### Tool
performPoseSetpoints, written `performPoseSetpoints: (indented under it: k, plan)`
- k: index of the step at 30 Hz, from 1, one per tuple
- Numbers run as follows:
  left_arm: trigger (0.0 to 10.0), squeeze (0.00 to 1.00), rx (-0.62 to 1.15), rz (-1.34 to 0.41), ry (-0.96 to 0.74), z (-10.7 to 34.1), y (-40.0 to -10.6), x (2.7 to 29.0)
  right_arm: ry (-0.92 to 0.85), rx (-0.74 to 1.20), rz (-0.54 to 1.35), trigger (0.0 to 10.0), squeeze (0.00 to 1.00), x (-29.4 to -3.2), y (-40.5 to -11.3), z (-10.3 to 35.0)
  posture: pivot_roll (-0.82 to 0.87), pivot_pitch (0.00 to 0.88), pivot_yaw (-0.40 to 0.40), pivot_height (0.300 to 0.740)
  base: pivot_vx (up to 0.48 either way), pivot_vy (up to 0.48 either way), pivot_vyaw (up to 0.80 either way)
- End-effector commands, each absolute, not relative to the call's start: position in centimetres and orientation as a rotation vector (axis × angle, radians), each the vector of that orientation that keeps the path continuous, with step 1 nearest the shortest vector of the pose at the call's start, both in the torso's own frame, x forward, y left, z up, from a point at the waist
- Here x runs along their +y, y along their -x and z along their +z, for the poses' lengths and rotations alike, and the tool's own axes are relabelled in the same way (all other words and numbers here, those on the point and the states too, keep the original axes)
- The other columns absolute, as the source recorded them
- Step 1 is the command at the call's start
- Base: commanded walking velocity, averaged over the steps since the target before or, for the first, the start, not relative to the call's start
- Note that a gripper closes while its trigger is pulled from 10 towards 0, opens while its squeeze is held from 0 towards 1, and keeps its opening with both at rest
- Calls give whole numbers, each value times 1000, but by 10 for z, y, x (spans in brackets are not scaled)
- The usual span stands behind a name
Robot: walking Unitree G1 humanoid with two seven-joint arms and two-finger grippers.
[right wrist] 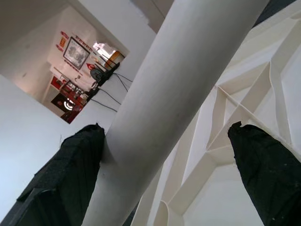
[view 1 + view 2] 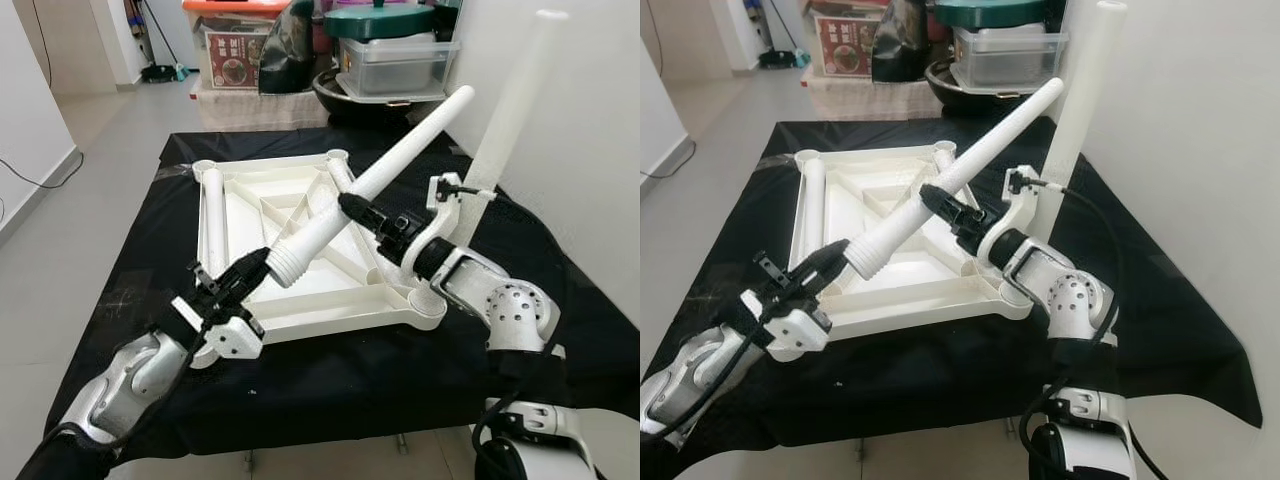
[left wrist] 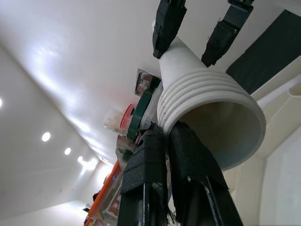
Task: Building children table
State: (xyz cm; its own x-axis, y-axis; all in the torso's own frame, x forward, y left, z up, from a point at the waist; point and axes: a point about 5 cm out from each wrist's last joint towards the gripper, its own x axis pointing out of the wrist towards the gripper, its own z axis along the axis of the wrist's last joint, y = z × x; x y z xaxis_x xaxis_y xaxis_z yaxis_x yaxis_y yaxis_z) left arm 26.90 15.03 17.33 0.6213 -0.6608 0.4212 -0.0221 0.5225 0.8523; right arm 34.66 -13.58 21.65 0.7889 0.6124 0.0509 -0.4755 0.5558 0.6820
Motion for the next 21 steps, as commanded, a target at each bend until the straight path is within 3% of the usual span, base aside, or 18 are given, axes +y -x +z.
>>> performPoseSetpoints:
  k: [1, 10, 16, 17, 18, 21]
  plan:
    - [10000, 0, -883, -446, -962, 177, -264, 148, -757, 227, 647, 10000, 0, -136, -348, 215, 35, 0, -72, 740, 0, 0, 0]
    - [10000, 0, -938, -548, -976, 168, -249, 138, -928, 235, 699, 10000, 0, -113, -359, 229, 34, 0, -74, 740, 0, 0, 0]
    - [10000, 0, -947, -567, -992, 165, -245, 138, -934, 267, 737, 10000, 0, -99, -357, 230, 35, 0, -71, 740, 0, 0, 0]
    - [10000, 0, -947, -567, -995, 165, -246, 138, -936, 277, 744, 8588, 0, -96, -355, 229, 35, 0, -71, 740, 0, 0, 0]
    - [10000, 0, -947, -565, -998, 166, -246, 139, -936, 284, 751, 0, 0, -95, -354, 227, 36, 0, -73, 740, 0, 0, 0]
    - [10000, 0, -948, -563, -1000, 166, -247, 140, -935, 296, 761, 0, 0, -93, -352, 225, 35, 0, -71, 740, 0, 0, 0]
